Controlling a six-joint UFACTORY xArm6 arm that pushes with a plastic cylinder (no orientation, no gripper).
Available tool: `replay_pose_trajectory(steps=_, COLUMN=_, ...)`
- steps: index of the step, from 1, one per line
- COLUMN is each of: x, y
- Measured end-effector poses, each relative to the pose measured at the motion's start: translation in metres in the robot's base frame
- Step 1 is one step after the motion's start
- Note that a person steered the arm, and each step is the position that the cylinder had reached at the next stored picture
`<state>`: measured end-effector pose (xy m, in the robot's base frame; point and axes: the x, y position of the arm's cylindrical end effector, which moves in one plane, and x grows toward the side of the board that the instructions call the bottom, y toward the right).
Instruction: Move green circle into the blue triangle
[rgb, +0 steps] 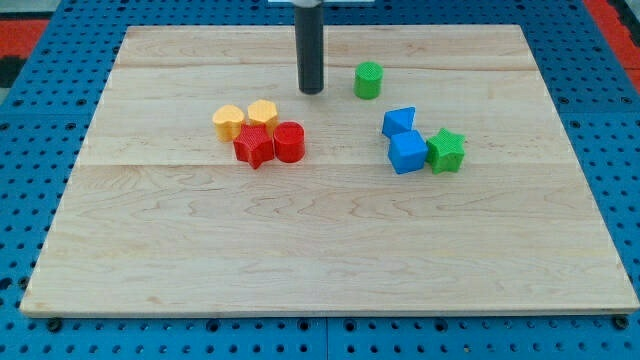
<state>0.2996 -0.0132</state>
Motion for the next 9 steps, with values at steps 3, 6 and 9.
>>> replay_pose_trajectory(steps=3, x=0.040, y=0.119)
replay_pose_trajectory(steps=6, x=0.007, y=0.119)
replay_pose_trajectory(steps=9, x=0.027, y=0.076)
